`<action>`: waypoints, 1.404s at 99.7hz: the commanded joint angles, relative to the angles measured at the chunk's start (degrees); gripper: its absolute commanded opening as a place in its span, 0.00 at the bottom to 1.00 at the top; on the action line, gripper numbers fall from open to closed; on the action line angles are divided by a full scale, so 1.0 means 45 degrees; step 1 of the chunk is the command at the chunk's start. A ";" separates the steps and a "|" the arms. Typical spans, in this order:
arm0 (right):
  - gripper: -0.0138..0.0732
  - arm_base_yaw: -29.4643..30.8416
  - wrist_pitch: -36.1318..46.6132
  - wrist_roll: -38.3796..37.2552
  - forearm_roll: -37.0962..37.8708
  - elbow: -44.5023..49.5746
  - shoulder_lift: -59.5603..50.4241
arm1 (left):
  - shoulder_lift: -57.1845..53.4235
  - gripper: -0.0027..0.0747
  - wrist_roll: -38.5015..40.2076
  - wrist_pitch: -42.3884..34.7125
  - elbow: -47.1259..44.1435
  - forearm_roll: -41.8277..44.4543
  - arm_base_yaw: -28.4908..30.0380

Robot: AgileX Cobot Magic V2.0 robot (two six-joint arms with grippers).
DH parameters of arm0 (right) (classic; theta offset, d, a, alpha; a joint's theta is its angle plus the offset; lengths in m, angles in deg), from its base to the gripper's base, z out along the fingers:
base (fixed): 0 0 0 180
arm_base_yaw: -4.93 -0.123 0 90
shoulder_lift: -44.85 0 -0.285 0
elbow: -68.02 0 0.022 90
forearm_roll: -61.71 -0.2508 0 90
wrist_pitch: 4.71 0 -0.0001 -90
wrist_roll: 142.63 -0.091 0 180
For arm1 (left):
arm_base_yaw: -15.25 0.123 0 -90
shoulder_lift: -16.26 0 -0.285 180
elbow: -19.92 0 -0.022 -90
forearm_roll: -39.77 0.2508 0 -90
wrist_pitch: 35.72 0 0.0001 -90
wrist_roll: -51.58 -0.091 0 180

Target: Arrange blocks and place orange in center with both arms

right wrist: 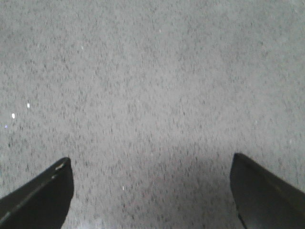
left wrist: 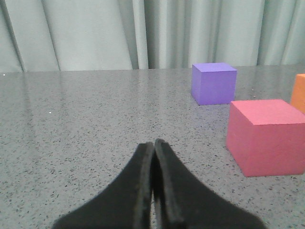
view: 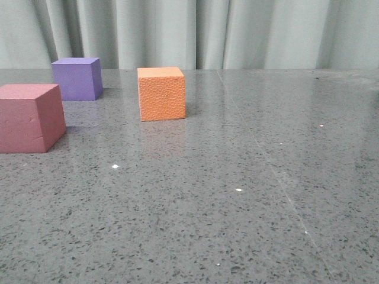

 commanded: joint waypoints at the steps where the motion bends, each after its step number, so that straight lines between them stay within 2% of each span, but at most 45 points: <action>1: 0.91 0.0076 0.0870 0.0128 0.0256 0.0455 -0.1131 | -0.0425 0.01 0.0080 -0.1060 -0.0706 0.0006 -0.0102; 9: 0.89 0.0076 0.0733 0.0128 0.0256 0.1020 -0.1995 | -0.0425 0.01 0.0080 -0.1060 -0.0706 0.0006 -0.0102; 18: 0.79 0.0076 0.0484 0.0128 0.0256 0.1444 -0.2781 | -0.0425 0.01 0.0080 -0.1060 -0.0706 0.0006 -0.0102; 23: 0.69 0.0076 0.0304 0.0128 0.0256 0.1522 -0.3090 | -0.0425 0.01 0.0080 -0.1060 -0.0706 0.0006 -0.0102; 49: 0.07 0.0076 0.0221 0.0128 0.0256 0.1533 -0.3602 | -0.0425 0.01 0.0080 -0.1060 -0.0706 0.0006 -0.0102; 120: 0.08 0.0076 0.0281 0.0128 0.0551 0.1560 -0.3602 | -0.0425 0.01 0.0080 -0.1060 -0.0706 0.0006 -0.0102; 129: 0.08 0.0076 0.0884 0.0128 0.0787 0.1879 -0.3778 | -0.0425 0.01 0.0080 -0.1060 -0.0706 0.0006 -0.0102; 140: 0.08 0.0076 0.2601 0.0128 0.0840 0.2801 -0.4573 | -0.0425 0.01 0.0080 -0.1060 -0.0706 0.0006 -0.0102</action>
